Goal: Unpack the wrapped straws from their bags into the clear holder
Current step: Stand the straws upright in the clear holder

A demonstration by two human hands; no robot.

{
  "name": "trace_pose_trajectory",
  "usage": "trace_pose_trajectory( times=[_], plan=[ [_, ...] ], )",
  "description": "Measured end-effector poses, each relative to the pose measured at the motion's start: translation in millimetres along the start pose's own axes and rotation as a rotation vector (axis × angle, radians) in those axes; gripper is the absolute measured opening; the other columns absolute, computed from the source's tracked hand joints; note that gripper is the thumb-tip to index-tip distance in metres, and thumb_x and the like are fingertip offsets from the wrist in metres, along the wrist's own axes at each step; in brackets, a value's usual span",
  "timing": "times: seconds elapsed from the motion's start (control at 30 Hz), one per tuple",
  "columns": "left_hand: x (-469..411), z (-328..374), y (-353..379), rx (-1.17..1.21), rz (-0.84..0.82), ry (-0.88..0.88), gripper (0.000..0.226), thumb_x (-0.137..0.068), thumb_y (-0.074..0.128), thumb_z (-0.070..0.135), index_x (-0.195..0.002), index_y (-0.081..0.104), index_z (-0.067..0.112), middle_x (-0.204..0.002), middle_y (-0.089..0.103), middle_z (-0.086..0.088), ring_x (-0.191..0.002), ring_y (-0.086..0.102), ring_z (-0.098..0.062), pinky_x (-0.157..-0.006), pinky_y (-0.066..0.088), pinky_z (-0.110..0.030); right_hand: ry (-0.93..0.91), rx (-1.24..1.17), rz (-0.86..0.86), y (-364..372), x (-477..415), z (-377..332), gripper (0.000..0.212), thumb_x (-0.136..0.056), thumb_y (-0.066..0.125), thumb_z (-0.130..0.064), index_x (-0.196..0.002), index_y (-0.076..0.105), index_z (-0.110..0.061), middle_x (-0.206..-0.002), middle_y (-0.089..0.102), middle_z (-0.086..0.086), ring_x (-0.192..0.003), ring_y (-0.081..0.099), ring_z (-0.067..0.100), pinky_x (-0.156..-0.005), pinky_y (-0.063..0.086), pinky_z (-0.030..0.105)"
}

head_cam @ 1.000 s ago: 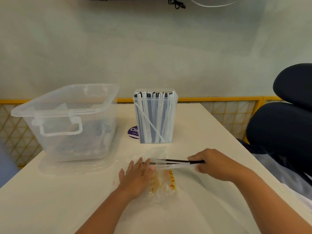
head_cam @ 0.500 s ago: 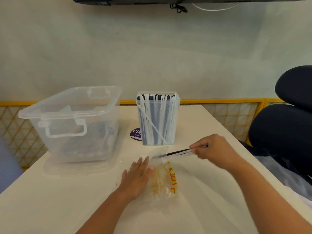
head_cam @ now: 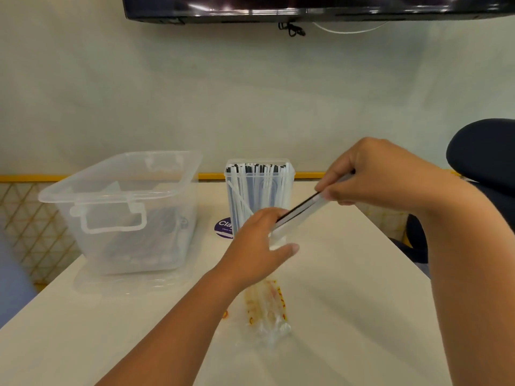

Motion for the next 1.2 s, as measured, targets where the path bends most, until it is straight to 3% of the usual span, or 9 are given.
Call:
trace_pose_trajectory(
  times=[0.1, 0.3, 0.4, 0.5, 0.7, 0.83, 0.9, 1.0, 1.2],
  plan=[
    [0, 12, -10, 0.156, 0.04, 0.058, 0.017, -0.094, 0.051, 0.029, -0.088, 0.054, 0.014, -0.073, 0.057, -0.006, -0.066, 0.052, -0.024, -0.061, 0.043, -0.037, -0.082, -0.114, 0.013, -4, -1, -15, 0.016, -0.075, 0.07, -0.009, -0.074, 0.074, -0.024, -0.064, 0.069, 0.001, -0.054, 0.058, 0.003, -0.058, 0.051, 0.022],
    [9, 26, -31, 0.411, 0.014, 0.009, 0.029, -0.082, 0.044, 0.047, -0.07, 0.043, 0.02, -0.052, 0.037, 0.012, -0.044, 0.033, -0.002, -0.047, 0.029, -0.017, -0.13, -0.787, 0.019, 1, -9, -25, 0.05, -0.073, 0.072, -0.002, -0.116, 0.059, -0.023, -0.073, 0.057, 0.003, -0.062, 0.061, 0.007, -0.062, 0.052, 0.016],
    [11, 33, -41, 0.593, -0.057, -0.081, 0.034, -0.081, 0.046, 0.046, -0.064, 0.039, 0.018, -0.042, 0.034, 0.013, -0.036, 0.027, -0.002, -0.04, 0.024, -0.017, -0.117, -0.905, -0.072, 12, -15, -36, 0.031, -0.073, 0.069, -0.007, -0.101, 0.064, -0.018, -0.083, 0.063, 0.0, -0.064, 0.056, 0.005, -0.056, 0.047, 0.012],
    [10, 39, -50, 0.675, -0.174, -0.143, 0.039, -0.073, 0.05, 0.05, -0.06, 0.037, 0.015, -0.043, 0.028, 0.011, -0.038, 0.021, -0.006, -0.04, 0.019, -0.018, -0.163, -0.923, -0.131, 13, -24, -48, 0.01, -0.082, 0.061, -0.004, -0.088, 0.065, -0.011, -0.062, 0.065, -0.012, -0.05, 0.051, 0.0, -0.051, 0.044, 0.01],
    [-11, 36, -62, 0.586, -0.159, -0.143, 0.038, -0.082, 0.056, 0.042, -0.056, 0.048, 0.015, -0.044, 0.036, 0.004, -0.038, 0.032, -0.01, -0.044, 0.03, -0.02, -0.244, -0.76, -0.078, 0, -50, -67, 0.01, -0.082, 0.063, -0.002, -0.076, 0.061, -0.009, -0.063, 0.055, -0.002, -0.048, 0.049, 0.001, -0.047, 0.042, 0.012],
    [-39, 19, -65, 0.554, 0.029, -0.163, 0.009, -0.088, 0.06, 0.032, -0.087, 0.061, 0.023, -0.071, 0.063, 0.011, -0.073, 0.06, -0.009, -0.07, 0.047, -0.024, -0.219, -0.707, 0.122, -17, -77, -65, 0.009, -0.084, 0.064, -0.007, -0.078, 0.059, -0.011, -0.07, 0.055, -0.001, -0.055, 0.052, 0.004, -0.053, 0.046, 0.013],
    [-47, 2, -63, 0.501, 0.148, -0.239, 0.035, -0.087, 0.062, 0.033, -0.121, 0.053, 0.03, -0.11, 0.059, 0.012, -0.106, 0.056, -0.01, -0.086, 0.042, -0.027, -0.174, -0.697, 0.287, -30, -97, -56, 0.009, -0.084, 0.065, -0.009, -0.079, 0.059, -0.012, -0.074, 0.056, 0.0, -0.061, 0.053, 0.006, -0.056, 0.049, 0.013],
    [-46, -25, -56, 0.46, 0.221, -0.363, 0.057, -0.087, 0.062, 0.032, -0.138, 0.036, 0.031, -0.129, 0.047, 0.008, -0.117, 0.047, -0.013, -0.087, 0.037, -0.028, -0.071, -0.596, 0.48, -32, -131, -37, 0.007, -0.084, 0.065, -0.013, -0.087, 0.062, -0.007, -0.074, 0.057, -0.001, -0.063, 0.056, 0.008, -0.06, 0.053, 0.018],
    [-38, -67, -31, 0.461, 0.122, -0.454, 0.044, -0.089, 0.06, 0.026, -0.131, 0.047, 0.024, -0.139, 0.046, 0.002, -0.125, 0.047, -0.016, -0.089, 0.036, -0.025, 0.169, -0.373, 0.262, 46, -191, 6, 0.014, -0.082, 0.065, -0.009, -0.072, 0.056, -0.008, -0.082, 0.059, 0.01, -0.068, 0.06, 0.021, -0.08, 0.056, 0.036]
  ],
)
Point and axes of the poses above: each hand's wrist, its own x-axis away from the middle knuckle, its own y-axis out of the palm, z = x × y, the point moved 3 cm from there along -x, towards the middle knuckle
